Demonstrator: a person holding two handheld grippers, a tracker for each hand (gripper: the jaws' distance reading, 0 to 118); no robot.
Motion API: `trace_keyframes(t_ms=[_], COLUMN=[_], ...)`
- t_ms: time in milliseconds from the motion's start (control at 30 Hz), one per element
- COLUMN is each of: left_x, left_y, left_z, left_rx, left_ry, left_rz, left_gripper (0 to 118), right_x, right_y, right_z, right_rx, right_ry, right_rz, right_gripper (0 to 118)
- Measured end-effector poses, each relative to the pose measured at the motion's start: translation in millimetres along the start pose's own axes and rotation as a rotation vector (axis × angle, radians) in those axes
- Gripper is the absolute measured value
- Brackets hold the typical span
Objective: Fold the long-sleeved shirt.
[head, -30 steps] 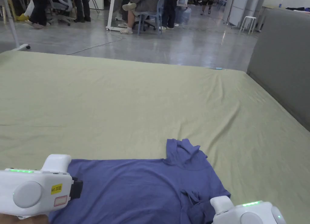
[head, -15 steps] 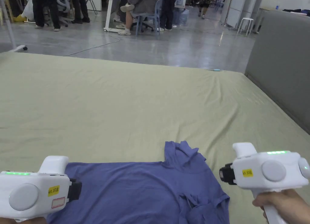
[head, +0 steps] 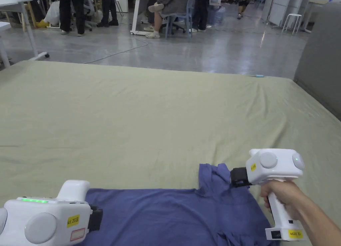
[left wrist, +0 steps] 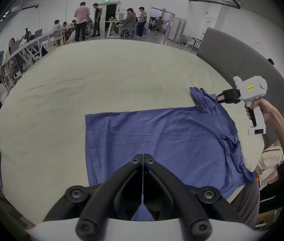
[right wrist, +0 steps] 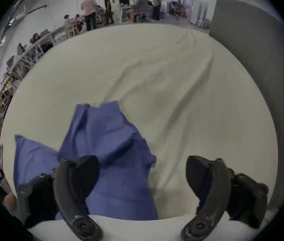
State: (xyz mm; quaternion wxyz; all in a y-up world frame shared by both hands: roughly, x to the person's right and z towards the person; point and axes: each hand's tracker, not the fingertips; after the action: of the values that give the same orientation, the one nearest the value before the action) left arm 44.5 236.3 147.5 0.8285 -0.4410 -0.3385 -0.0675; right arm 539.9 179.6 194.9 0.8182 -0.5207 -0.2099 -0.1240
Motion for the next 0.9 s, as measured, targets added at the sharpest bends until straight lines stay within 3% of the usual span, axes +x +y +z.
trace_keyframes(t_ms=[100,133,200,233,267,300,333,400,433,467,500,567,633,767,900], left_x=[-0.4,-0.4,0.2,0.2,-0.2,-0.9,-1.8,-3.6,-5.3,-7.7,-11.2,-18.6,-28.6,-47.8,-95.8], left_y=[0.6,0.5,0.8,1.2,1.7,3.5,5.9,12.7,16.4,21.7,27.8,41.7,49.7,89.8,75.1], left_z=[-2.3,-3.3,-6.9,-8.8,-10.7,-13.5,-16.5,-22.6,-25.9,-30.4,-36.1,-52.7,-68.2,-106.3,-158.3], left_rx=[-0.005,-0.005,-0.008,-0.008,-0.007,-0.007,-0.008,-0.008,-0.003,0.002,0.007,-0.013,-0.014,-0.071,-0.154], left_ry=[-0.008,-0.006,-0.001,0.001,0.007,0.012,0.022,0.032,0.032,0.050,0.082,0.139,0.246,0.290,0.335], left_rz=[0.008,0.007,0.002,0.002,0.004,0.004,0.010,0.020,0.023,0.029,0.031,0.006,-0.015,0.044,0.089], left_gripper=[0,0,0,0,0,0,0,0,0,7,31,117,116,116,116], right_x=[0.1,0.1,2.2,1.7,-1.0,-6.6,-9.4,-15.5,-16.8,-20.1,-19.8,-18.1,-13.6,-8.5,-7.7], right_y=[-9.8,-14.9,-23.4,-23.5,-25.1,-26.2,-28.2,-31.8,-31.8,-32.7,-30.9,-29.8,-30.1,-29.3,-30.8], right_z=[-21.0,-24.6,-14.6,-10.7,-7.3,-5.1,-4.0,-9.6,-11.0,-11.8,-13.0,-14.9,-16.5,-17.1,-17.7], right_rx=[-0.094,-0.105,-0.036,-0.042,-0.040,-0.026,-0.033,-0.069,-0.055,-0.053,-0.057,-0.062,-0.063,-0.065,-0.064], right_ry=[-0.024,0.023,0.016,0.028,0.043,0.003,-0.051,-0.041,-0.058,-0.055,-0.058,-0.056,-0.045,-0.022,-0.011], right_rz=[0.017,0.013,-0.006,-0.006,-0.002,0.035,0.096,0.160,0.157,0.144,0.131,0.120,0.112,0.107,0.099], right_gripper=[75,70,62,49,22,8,2,1,1,1,1,1,1,1,1])
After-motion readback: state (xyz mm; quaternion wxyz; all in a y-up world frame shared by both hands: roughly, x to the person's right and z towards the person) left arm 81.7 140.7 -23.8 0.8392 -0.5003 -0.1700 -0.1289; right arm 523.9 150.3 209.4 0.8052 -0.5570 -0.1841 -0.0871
